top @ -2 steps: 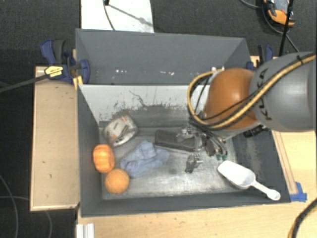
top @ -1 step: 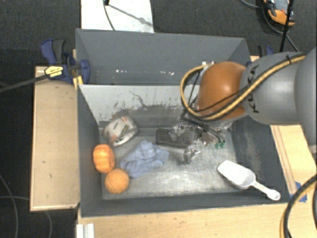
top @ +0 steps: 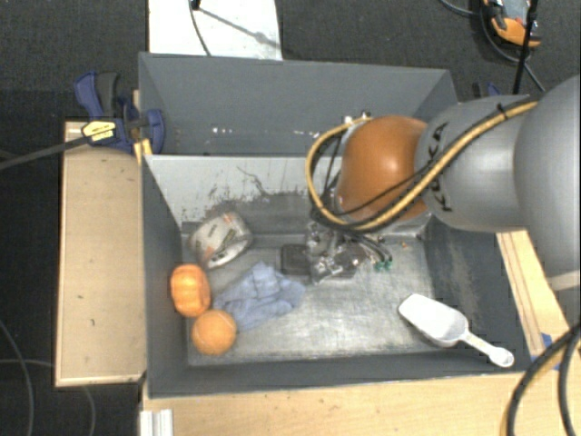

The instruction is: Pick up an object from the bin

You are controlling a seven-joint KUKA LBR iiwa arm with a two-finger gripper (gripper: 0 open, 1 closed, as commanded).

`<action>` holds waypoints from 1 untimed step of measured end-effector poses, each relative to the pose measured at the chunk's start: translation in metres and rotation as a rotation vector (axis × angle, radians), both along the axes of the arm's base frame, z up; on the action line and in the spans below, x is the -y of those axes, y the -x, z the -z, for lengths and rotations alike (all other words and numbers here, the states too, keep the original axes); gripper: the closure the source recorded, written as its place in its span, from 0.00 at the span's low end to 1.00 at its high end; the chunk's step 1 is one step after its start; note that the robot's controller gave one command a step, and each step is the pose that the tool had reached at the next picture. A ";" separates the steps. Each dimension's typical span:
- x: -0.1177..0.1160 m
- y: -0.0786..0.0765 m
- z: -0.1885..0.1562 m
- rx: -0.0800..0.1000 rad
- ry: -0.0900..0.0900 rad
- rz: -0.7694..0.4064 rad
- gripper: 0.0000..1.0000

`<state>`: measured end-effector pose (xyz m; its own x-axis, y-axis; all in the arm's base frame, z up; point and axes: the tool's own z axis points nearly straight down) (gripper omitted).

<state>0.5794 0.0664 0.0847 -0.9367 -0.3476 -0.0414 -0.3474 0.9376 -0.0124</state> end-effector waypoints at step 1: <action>0.000 0.000 0.000 0.000 0.000 0.001 1.00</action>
Offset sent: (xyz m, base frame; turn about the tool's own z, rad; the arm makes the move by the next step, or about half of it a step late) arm 0.0103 0.0084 0.2013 0.0519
